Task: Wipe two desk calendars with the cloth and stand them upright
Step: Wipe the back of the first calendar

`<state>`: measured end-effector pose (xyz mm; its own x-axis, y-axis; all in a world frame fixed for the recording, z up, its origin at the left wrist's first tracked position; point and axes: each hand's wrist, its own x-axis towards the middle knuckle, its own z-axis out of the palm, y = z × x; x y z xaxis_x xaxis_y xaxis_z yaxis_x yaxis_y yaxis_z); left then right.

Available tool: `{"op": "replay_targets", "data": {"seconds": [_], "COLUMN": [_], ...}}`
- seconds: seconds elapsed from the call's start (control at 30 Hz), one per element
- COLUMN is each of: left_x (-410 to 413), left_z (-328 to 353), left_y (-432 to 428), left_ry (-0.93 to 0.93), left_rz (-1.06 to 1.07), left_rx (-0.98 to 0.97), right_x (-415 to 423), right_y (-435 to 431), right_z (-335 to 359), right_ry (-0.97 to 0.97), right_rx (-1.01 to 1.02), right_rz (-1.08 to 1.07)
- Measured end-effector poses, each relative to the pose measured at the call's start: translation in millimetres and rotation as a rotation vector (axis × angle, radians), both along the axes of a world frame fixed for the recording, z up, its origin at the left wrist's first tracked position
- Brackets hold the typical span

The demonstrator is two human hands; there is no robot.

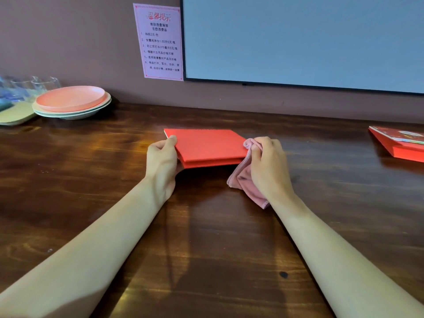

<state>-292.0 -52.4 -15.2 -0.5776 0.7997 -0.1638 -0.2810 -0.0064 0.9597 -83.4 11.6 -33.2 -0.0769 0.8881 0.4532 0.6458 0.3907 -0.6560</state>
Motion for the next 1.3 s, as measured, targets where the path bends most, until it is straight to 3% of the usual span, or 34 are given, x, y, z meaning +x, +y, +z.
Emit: {"op": "replay_targets", "data": {"seconds": [0.23, 0.5, 0.7, 0.83, 0.93, 1.03, 1.17, 1.3], "left_x": [6, 1, -3, -1, 8, 22, 28, 22], "left_z": [3, -5, -8, -4, 0, -1, -4, -6], "left_y": [-2, -1, 0, -3, -5, -9, -12, -10], "left_ry": [0.121, 0.093, 0.268, 0.391, 0.441, 0.472, 0.62, 0.535], "left_rz": [-0.026, -0.157, -0.062, -0.05, -0.062, -0.128, -0.187, -0.194], "left_rx": [0.119, 0.19, 0.154, 0.159, 0.148, 0.152, 0.139, 0.157], "right_x": [4, 4, -2, -4, -9, -22, -42, -44], "right_y": [0, -12, -15, -22, -32, -39, -44, -42], "right_z": [-1, 8, 7, 12, 16, 13, 13, 14], "right_ry": [0.042, 0.174, 0.18, 0.066, 0.022, -0.01, -0.099, -0.168], "right_rx": [-0.053, 0.094, 0.202, 0.408, 0.518, 0.493, 0.499, 0.519], "right_rz": [-0.049, -0.124, -0.094, -0.14, 0.004, 0.275, 0.375, 0.475]}}
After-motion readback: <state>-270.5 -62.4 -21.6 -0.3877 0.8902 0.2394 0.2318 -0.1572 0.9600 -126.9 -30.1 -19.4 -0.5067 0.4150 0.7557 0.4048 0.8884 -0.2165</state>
